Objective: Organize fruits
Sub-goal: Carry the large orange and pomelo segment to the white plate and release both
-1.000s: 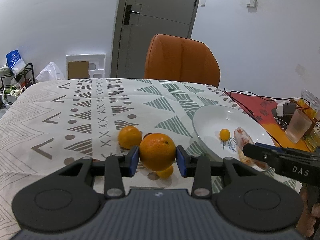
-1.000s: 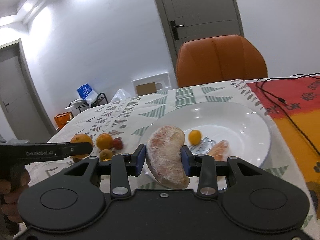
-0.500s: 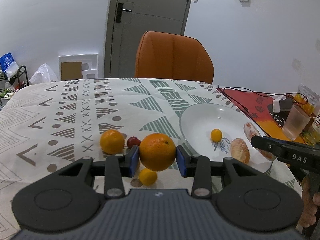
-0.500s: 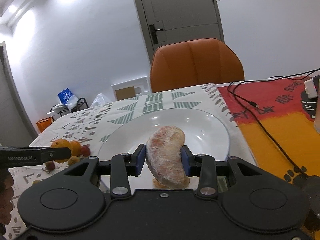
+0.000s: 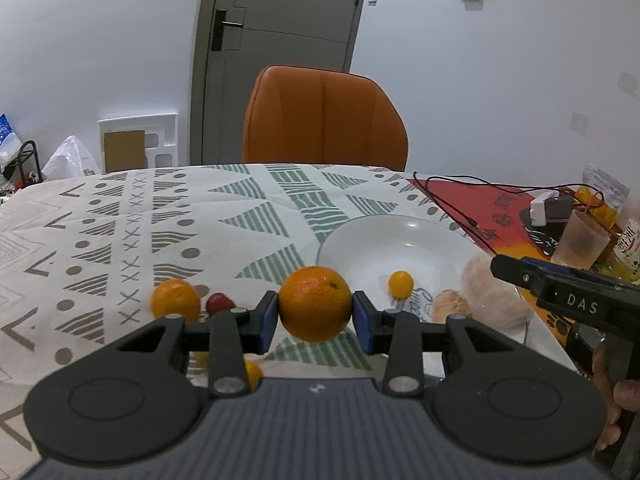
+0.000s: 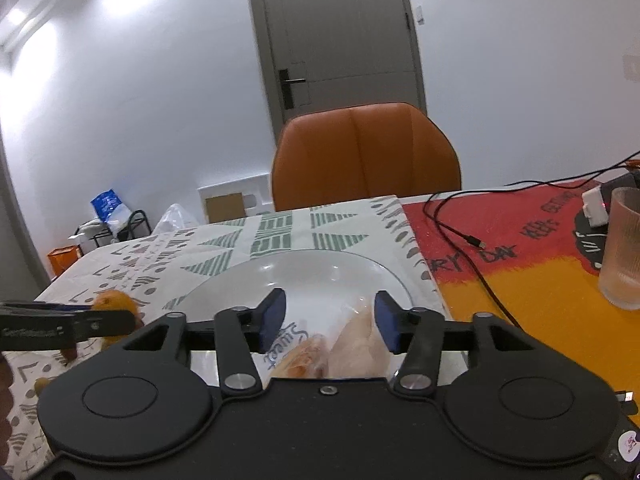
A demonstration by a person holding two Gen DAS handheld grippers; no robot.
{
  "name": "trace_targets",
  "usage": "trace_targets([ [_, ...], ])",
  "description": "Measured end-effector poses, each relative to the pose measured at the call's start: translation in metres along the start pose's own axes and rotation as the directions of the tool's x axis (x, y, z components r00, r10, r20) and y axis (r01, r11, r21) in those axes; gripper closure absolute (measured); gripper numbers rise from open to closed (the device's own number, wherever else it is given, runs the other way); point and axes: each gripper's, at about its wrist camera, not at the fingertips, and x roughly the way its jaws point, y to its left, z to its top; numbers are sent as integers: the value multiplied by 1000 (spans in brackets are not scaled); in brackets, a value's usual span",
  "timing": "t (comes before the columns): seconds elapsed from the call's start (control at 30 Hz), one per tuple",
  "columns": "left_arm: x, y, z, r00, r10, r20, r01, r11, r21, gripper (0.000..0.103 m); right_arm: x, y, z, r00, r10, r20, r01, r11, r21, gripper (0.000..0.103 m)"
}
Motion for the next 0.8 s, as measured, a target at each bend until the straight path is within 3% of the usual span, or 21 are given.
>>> trace_targets([
  [0.5,15,-28,2,998,-53,-17,54,998,39,64,-14,9,-16,994,91,-63,-91,996,9,52],
  [0.8,5,-17,4,1000,-11,-2,11,1000,23,45,-14,15,-18,992,109,-66,-108,994,24,48],
])
